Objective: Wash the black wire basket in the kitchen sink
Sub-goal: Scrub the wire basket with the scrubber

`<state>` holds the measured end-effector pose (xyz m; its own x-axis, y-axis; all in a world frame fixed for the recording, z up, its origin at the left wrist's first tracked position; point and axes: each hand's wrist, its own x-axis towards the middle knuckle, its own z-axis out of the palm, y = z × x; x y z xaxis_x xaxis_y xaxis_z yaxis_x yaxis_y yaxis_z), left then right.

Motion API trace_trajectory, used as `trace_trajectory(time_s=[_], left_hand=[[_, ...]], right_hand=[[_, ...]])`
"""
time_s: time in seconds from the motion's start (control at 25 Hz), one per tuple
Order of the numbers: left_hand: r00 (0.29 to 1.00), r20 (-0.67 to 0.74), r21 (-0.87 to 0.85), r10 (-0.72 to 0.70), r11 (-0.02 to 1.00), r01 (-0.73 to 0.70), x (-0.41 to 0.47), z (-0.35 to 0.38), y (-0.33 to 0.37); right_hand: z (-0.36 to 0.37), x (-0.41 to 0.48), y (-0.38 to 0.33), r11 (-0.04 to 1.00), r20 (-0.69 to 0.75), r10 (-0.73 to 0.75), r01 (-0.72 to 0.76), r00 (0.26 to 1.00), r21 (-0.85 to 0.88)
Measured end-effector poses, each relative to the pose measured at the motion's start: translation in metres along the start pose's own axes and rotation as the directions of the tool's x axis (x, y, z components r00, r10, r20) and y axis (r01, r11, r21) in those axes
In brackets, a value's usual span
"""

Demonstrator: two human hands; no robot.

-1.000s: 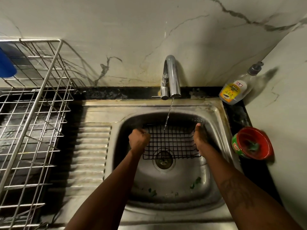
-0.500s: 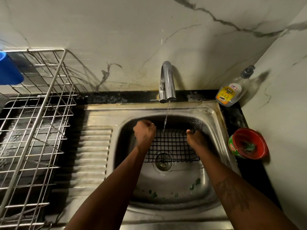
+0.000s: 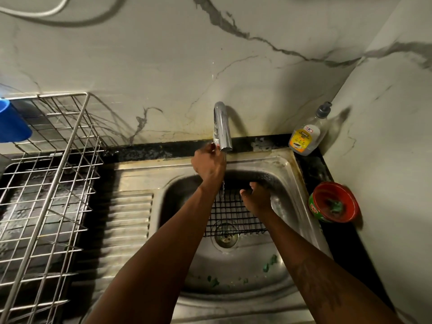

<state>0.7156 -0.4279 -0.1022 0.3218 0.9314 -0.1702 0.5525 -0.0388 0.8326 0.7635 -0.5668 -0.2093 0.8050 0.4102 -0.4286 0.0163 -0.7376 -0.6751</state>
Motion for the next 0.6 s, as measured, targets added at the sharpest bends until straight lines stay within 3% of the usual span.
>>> trace_trajectory(time_s=[0.2, 0.4, 0.6], left_hand=[[0.965, 0.133, 0.175, 0.227, 0.953, -0.248, -0.013, -0.004, -0.004], [0.99, 0.081, 0.091, 0.116, 0.988, -0.123, -0.05, 0.003, -0.012], [0.966, 0.243, 0.01, 0.087, 0.996, -0.093, -0.094, 0.044, 0.003]], right_hand=[[-0.004, -0.003, -0.007, 1.0, 0.012, -0.017, 0.017, 1.0, 0.002], [-0.022, -0.011, -0.017, 0.995, 0.006, -0.097, 0.097, 0.995, -0.028], [-0.069, -0.024, -0.009, 0.979, -0.26, -0.204, 0.193, 0.944, -0.066]])
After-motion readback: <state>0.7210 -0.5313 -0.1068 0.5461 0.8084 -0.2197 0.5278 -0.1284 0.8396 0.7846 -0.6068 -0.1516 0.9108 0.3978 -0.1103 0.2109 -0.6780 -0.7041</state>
